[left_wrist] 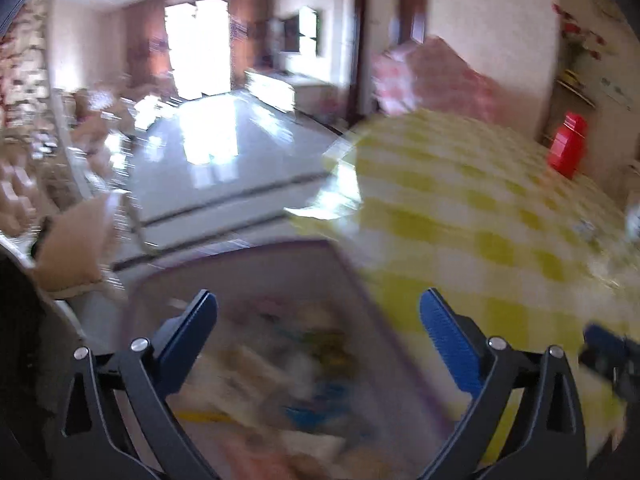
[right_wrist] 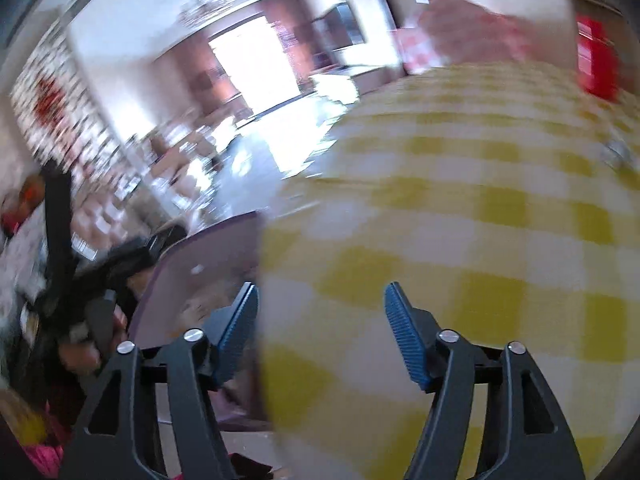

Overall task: Organize snacks
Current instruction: 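Open both grippers over the box to drop the snacks, return to table, then grasp the orange-edged white bag with the right gripper while the left grasps a blue-white candy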

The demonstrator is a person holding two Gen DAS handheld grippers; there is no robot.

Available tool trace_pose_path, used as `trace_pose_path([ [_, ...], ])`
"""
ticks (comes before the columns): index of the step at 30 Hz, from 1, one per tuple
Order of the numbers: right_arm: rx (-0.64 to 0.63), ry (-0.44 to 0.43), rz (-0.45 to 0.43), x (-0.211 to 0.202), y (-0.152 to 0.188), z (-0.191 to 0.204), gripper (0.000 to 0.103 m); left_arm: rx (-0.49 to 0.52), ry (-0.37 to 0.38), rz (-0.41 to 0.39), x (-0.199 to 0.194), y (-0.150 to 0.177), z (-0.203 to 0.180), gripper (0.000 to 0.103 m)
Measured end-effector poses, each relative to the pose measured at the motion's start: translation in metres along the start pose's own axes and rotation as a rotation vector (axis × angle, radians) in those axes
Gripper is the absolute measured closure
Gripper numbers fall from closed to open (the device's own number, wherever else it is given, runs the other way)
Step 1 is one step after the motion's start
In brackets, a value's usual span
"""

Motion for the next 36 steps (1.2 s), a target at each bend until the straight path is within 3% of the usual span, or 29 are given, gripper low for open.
trace_pose_path([
  [4, 0.064, 0.105, -0.03, -0.026, 0.003, -0.061, 0.031, 0.088, 0.226, 0.118, 0.011, 0.016, -0.08, 0.002],
  [10, 0.167, 0.253, -0.052, -0.049, 0.017, -0.143, 0.033, 0.319, 0.457, 0.185, 0.024, 0.022, -0.241, 0.002],
  [11, 0.203, 0.305, -0.059, -0.055, 0.019, -0.162, 0.032, 0.328, 0.47, 0.189, 0.03, 0.022, -0.26, 0.002],
  [14, 0.28, 0.34, -0.078, -0.069, 0.022, -0.206, 0.032, 0.305, 0.475, 0.176, 0.053, 0.006, -0.315, 0.002],
  [17, 0.237, 0.483, -0.116, -0.086, 0.011, -0.234, 0.032, 0.208, 0.456, 0.154, 0.081, -0.017, -0.352, 0.002],
  [22, 0.281, 0.576, -0.105, -0.08, -0.02, -0.297, 0.032, 0.03, 0.407, 0.115, 0.131, -0.054, -0.393, 0.002],
  [25, 0.285, 0.564, -0.102, -0.056, -0.048, -0.324, 0.034, -0.074, 0.387, 0.076, 0.161, -0.08, -0.403, 0.002],
  [29, 0.25, 0.529, -0.091, -0.019, -0.093, -0.349, 0.038, -0.131, 0.391, 0.131, 0.195, -0.094, -0.398, 0.002],
  [33, 0.177, 0.526, -0.09, 0.013, -0.138, -0.357, 0.043, -0.204, 0.36, 0.117, 0.201, -0.099, -0.373, 0.002],
  [36, 0.153, 0.527, -0.076, 0.033, -0.162, -0.366, 0.044, -0.303, 0.374, 0.148, 0.209, -0.098, -0.359, 0.002],
])
Point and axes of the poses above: each gripper's, at about its wrist camera, not at the fingertips, and x roughly the way its jaws point, z to its left, y to its underside, the point moved 6 cm from there along x, roughly the way its jaws point, and after that the axes turned 1 degree about z, right-handed, at the moved point
